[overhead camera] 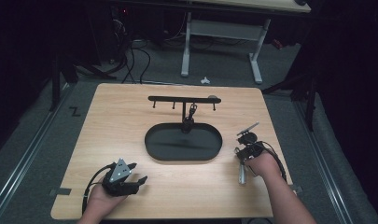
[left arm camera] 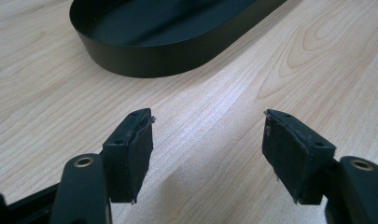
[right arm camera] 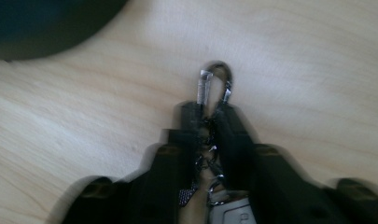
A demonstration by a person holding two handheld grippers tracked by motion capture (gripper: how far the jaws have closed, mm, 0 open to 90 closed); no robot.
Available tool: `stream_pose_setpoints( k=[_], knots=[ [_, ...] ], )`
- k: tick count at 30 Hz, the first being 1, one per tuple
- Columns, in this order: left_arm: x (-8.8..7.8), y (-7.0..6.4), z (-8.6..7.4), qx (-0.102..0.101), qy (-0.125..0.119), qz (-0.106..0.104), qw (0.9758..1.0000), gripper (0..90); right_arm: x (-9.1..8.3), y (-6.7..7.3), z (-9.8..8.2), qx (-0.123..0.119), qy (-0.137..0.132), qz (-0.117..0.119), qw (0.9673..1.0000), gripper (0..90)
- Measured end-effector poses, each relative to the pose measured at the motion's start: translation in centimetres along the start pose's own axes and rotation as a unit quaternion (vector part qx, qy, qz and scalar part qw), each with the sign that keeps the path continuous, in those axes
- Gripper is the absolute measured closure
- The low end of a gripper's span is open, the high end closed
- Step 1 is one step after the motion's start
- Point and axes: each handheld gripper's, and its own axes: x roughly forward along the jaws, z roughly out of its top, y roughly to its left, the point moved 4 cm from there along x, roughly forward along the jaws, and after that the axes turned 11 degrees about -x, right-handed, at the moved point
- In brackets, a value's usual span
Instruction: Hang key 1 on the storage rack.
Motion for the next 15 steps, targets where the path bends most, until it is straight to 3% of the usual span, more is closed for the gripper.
stream_pose_setpoints(
  k=[1, 2, 5, 8, 15],
  knots=[
    [0.03, -0.01, 0.0, 0.0, -0.001, 0.0, 1.0, 34.0, -0.62, -0.2, 0.25, 0.01, -0.019, 0.007, 0.9998, 85.2],
    [0.04, -0.01, -0.01, 0.0, 0.001, -0.001, 1.0, 34.1, -0.72, -0.23, 0.31, 0.012, -0.021, 0.012, 0.9996, 85.2],
    [0.09, 0.01, -0.02, 0.001, 0.001, -0.001, 1.0, 34.1, -0.42, -0.01, 0.1, -0.008, 0.003, -0.005, 0.9999, 85.2],
    [0.1, 0.02, -0.02, 0.0, 0.001, -0.001, 1.0, 34.0, -0.42, -0.13, 0.04, 0.006, -0.005, 0.005, 1.0, 85.3],
    [0.1, 0.02, -0.1, 0.0, 0.002, -0.002, 1.0, 34.0, -1.16, -0.02, 0.1, 0.008, -0.022, 0.015, 0.9996, 85.3]
  ],
)
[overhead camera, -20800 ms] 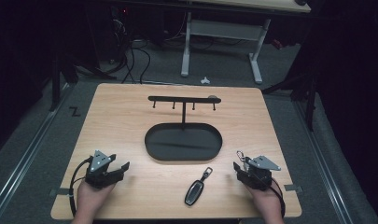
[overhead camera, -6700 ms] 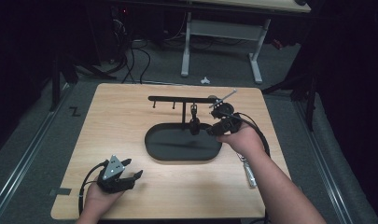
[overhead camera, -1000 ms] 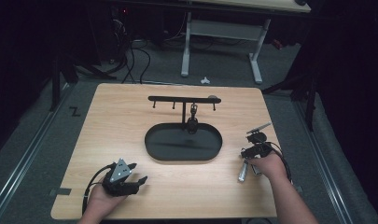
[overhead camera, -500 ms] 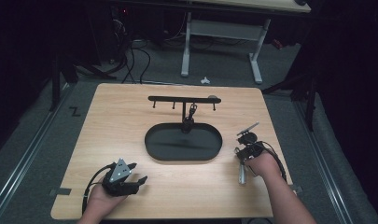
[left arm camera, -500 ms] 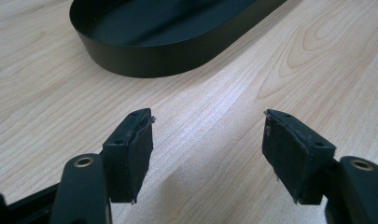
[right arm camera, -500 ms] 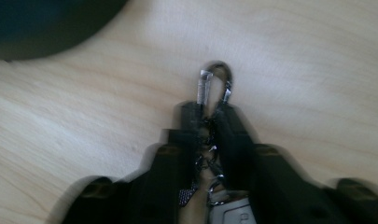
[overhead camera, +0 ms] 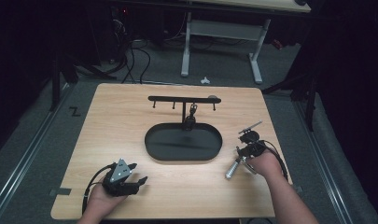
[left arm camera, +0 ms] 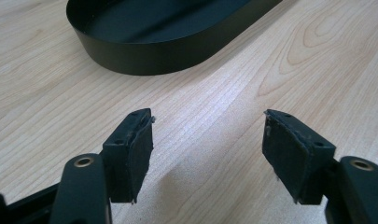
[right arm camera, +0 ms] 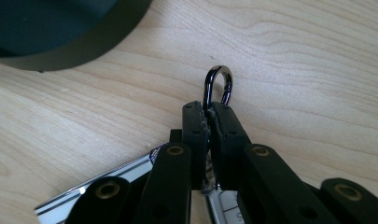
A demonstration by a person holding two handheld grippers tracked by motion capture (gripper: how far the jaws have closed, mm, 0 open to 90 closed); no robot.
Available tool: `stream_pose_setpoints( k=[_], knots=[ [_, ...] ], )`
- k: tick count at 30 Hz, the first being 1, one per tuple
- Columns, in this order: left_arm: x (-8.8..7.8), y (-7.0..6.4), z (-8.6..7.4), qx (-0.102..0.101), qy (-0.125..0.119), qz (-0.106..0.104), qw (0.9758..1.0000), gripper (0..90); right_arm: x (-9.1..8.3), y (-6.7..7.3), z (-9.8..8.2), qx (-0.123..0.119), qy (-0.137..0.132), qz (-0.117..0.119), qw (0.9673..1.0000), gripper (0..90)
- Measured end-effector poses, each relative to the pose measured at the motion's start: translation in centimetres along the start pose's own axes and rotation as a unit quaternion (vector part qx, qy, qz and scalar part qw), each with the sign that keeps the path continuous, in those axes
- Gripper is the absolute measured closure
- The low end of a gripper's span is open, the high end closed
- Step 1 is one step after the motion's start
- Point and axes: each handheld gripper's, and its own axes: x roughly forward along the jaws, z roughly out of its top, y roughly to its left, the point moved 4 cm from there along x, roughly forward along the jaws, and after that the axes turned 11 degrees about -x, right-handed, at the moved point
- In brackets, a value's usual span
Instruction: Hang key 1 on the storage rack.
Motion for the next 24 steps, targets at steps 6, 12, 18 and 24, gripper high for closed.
stream_pose_setpoints(
  k=[6, 12, 18, 24],
  knots=[
    [-0.2, 0.1, 0.0, -0.002, 0.0, 0.001, 1.0, 34.1, -1.2, -0.1, 0.0, 0.007, -0.021, 0.018, 0.9996, 85.3],
    [-0.2, 0.1, -0.1, -0.002, 0.0, 0.001, 1.0, 34.1, -2.7, -0.1, 0.4, 0.006, -0.038, 0.027, 0.9989, 85.3],
    [-0.2, 0.1, 0.0, -0.001, -0.001, 0.0, 1.0, 34.2, -4.9, 0.3, 1.1, 0.0, -0.058, 0.035, 0.9977, 85.3],
    [-0.2, 0.1, 0.0, -0.001, -0.002, 0.0, 1.0, 34.1, -7.0, 0.9, 2.2, -0.009, -0.072, 0.042, 0.9965, 85.2]
  ],
)
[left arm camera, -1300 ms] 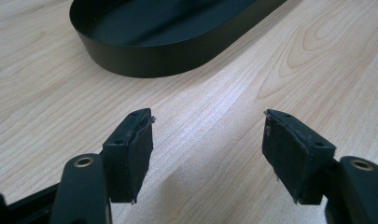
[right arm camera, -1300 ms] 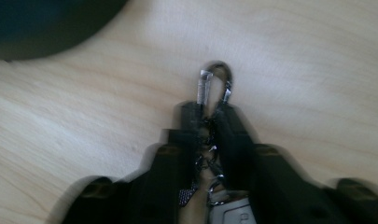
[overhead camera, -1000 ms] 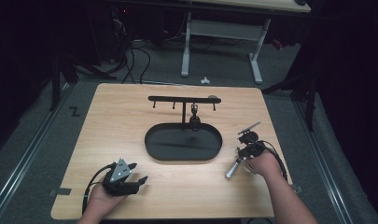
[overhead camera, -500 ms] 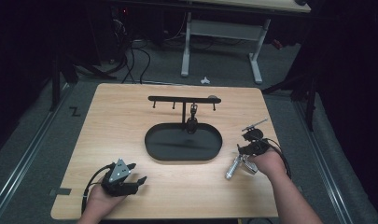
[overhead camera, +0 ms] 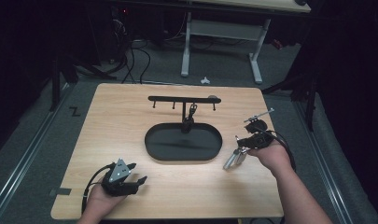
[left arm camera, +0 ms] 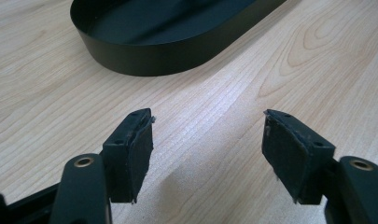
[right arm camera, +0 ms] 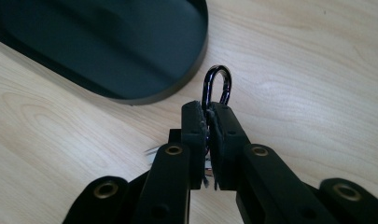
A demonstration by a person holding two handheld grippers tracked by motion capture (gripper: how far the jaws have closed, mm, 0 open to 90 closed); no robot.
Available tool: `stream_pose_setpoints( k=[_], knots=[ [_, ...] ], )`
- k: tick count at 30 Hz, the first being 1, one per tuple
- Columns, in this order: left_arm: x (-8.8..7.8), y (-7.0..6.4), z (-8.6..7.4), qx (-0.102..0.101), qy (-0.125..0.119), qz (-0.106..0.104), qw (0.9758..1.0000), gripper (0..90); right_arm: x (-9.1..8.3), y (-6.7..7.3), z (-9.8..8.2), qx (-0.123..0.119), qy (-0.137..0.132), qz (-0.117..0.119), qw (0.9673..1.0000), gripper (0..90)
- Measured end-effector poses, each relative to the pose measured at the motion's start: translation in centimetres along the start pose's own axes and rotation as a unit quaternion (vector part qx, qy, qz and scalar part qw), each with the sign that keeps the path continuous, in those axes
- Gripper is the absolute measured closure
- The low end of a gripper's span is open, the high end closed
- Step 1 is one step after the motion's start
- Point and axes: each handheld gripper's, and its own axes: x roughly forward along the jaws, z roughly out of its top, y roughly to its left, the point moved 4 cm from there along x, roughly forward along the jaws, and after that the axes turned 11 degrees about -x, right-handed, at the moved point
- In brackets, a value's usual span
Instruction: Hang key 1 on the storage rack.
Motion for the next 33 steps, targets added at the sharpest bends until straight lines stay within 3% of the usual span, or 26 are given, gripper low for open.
stream_pose_setpoints(
  k=[10, 19, 33],
  knots=[
    [0.0, 0.1, 0.0, -0.001, -0.003, 0.001, 1.0, 34.1, -2.3, 1.6, 2.9, -0.021, -0.02, 0.01, 0.9995, 85.3],
    [-0.1, 0.1, 0.0, -0.001, -0.003, 0.001, 1.0, 34.1, -3.2, 3.1, 5.8, -0.038, -0.03, 0.013, 0.9987, 85.3],
    [-0.3, 0.3, 0.0, -0.004, -0.005, 0.001, 1.0, 34.1, -4.8, 3.5, 9.8, -0.044, -0.051, -0.011, 0.9977, 85.2]
  ],
)
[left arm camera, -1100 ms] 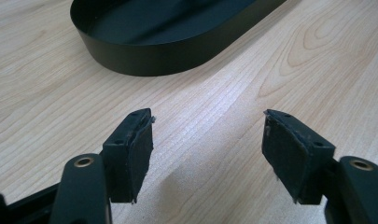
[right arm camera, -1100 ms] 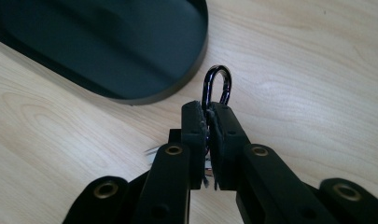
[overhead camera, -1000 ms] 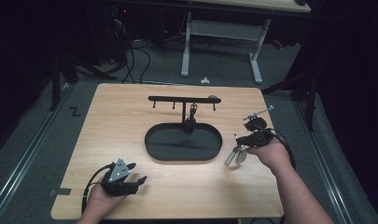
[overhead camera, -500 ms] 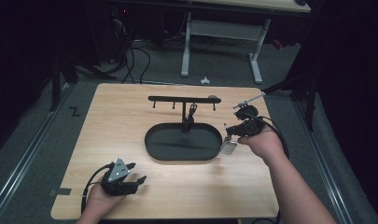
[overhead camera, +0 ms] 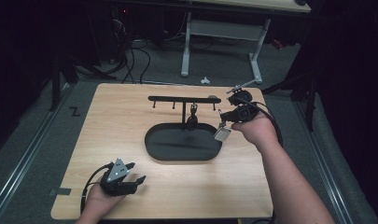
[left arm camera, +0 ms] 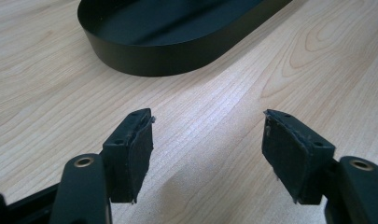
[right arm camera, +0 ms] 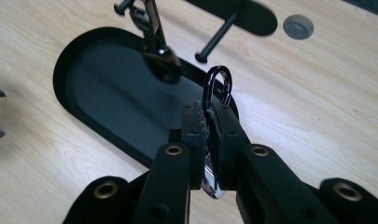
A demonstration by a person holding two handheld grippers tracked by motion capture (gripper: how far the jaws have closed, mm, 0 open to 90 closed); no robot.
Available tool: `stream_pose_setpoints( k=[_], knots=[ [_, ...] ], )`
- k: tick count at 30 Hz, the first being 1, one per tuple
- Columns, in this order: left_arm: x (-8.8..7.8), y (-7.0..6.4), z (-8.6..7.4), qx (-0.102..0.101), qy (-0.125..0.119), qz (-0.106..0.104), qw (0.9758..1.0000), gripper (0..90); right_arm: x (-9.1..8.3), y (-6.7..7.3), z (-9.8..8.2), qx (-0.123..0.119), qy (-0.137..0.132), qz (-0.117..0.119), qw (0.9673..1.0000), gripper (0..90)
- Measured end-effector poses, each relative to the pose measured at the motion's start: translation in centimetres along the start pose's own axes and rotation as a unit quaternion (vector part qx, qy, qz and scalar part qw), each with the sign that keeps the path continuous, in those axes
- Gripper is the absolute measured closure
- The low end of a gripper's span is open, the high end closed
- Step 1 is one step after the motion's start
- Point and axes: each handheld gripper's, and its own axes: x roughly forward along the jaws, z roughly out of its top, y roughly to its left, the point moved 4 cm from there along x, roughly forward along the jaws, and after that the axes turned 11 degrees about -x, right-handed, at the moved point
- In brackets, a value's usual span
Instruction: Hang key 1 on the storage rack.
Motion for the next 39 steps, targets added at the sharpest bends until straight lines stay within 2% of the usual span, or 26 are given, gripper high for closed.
stream_pose_setpoints(
  k=[11, 14, 21, 28, 37, 39],
  knots=[
    [-0.1, 0.1, -0.1, 0.0, 0.004, -0.001, 1.0, 34.2, 1.0, 0.4, 2.1, -0.004, -0.002, -0.02, 0.9998, 85.2],
    [-0.1, 0.1, -0.1, -0.001, 0.004, -0.001, 1.0, 34.1, 1.2, 0.2, 2.2, 0.002, -0.001, -0.022, 0.9998, 85.2],
    [-0.1, 0.2, -0.1, -0.002, 0.004, -0.002, 1.0, 34.1, 1.3, 0.2, 1.9, 0.0, 0.002, -0.027, 0.9996, 85.2],
    [0.0, 0.1, -0.1, 0.001, 0.006, -0.003, 1.0, 34.1, 1.0, 0.7, 1.9, -0.002, -0.003, -0.025, 0.9997, 85.2],
    [0.0, 0.1, -0.1, 0.0, 0.005, -0.002, 1.0, 34.1, 1.4, 0.9, 2.3, 0.002, -0.003, -0.034, 0.9994, 84.8],
    [0.0, 0.2, -0.2, 0.0, 0.007, -0.003, 1.0, 34.1, 1.5, 1.3, 2.5, -0.008, -0.005, -0.029, 0.9995, 90.0]
  ],
)
